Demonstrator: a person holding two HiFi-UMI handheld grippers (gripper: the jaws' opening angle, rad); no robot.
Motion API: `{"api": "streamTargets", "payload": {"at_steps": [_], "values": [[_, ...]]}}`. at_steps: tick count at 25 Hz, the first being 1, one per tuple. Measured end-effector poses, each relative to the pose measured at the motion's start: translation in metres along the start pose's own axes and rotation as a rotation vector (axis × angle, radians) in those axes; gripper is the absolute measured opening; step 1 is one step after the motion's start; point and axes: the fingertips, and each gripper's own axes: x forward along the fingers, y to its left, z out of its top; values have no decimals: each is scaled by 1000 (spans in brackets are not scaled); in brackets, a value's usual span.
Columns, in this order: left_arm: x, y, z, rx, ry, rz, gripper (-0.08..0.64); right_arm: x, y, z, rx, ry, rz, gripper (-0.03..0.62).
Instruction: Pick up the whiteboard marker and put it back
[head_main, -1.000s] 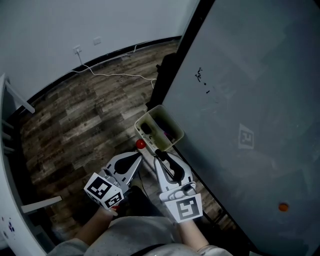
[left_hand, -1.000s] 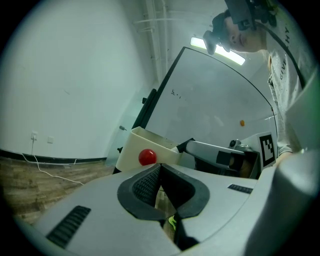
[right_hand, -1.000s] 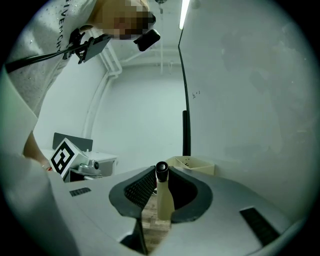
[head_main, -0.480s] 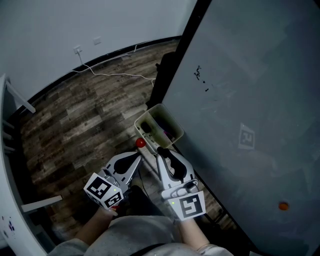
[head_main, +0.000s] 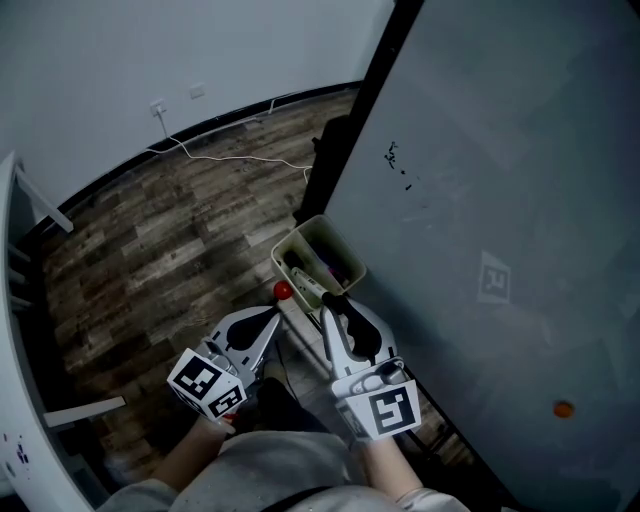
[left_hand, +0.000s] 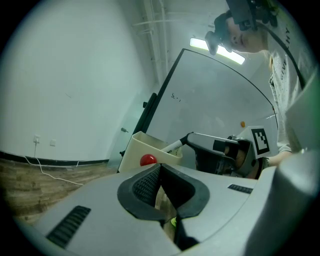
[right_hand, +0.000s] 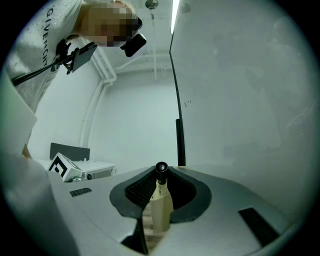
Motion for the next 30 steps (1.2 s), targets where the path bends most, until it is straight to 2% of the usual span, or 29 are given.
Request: {"api": "streamTargets", "payload": {"at_steps": [19,30], "values": [[3,-7,23,35,-27,-7,15,-8,2,30,19,-24,57,78],[1,-14,29,47,-35,-13,15,-17,3,46,13,-47,52,78]]}}
